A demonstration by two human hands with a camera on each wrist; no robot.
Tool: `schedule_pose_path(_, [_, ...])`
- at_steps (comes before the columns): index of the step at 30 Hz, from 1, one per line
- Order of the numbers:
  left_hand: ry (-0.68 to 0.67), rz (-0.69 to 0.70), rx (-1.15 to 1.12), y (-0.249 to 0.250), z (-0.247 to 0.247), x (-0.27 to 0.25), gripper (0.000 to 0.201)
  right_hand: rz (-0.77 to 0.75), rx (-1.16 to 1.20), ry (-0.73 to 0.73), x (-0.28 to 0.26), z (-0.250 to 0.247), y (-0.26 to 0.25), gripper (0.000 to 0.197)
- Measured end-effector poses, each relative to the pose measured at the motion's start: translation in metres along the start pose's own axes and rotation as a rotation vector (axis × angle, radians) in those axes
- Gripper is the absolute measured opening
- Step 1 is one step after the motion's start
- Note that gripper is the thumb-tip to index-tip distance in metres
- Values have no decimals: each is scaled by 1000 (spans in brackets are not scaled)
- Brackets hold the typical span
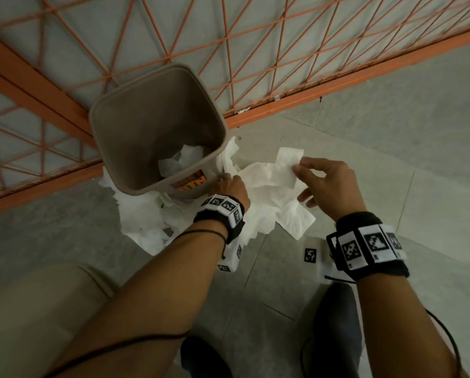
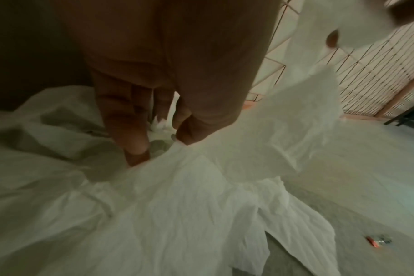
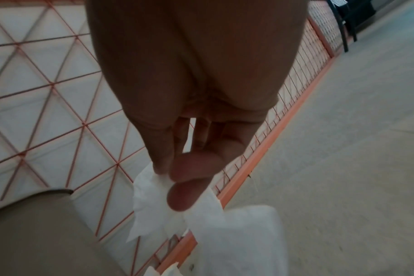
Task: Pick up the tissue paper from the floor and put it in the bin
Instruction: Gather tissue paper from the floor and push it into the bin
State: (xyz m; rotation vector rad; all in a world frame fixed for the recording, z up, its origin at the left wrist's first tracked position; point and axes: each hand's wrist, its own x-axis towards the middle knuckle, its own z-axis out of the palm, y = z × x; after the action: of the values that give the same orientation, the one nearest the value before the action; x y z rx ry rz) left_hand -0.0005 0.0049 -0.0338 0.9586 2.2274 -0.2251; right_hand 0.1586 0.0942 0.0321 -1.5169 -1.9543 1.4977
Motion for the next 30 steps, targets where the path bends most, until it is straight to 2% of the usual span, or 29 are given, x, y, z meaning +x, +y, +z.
schedule_pose_path(8, [31, 60, 56, -19, 9, -10, 41, -144, 81, 70, 2, -8, -33, 16])
schedule_pose_path(11, [49, 78, 68, -24, 15, -7, 56, -156, 102, 50, 3, -9, -35, 15])
schedule_pose_path(14, [70, 87, 96, -21, 16, 2, 66, -122, 97, 8, 0, -11, -29, 21])
schedule_pose_path(16, [91, 81, 127, -18, 18, 10, 61, -83, 83, -11, -3, -13, -21, 26])
schedule_pose_path(21, [160, 148, 239, -16, 20, 12, 22, -6, 46, -13, -11, -19, -5, 25])
schedule_pose_path(24, [155, 210, 286, -20, 22, 10, 19, 9, 69, -14, -10, -19, -7, 24])
schedule_pose_path(30, [137, 207, 219, -29, 34, 17, 18, -2, 118, -25, -12, -19, -11, 20])
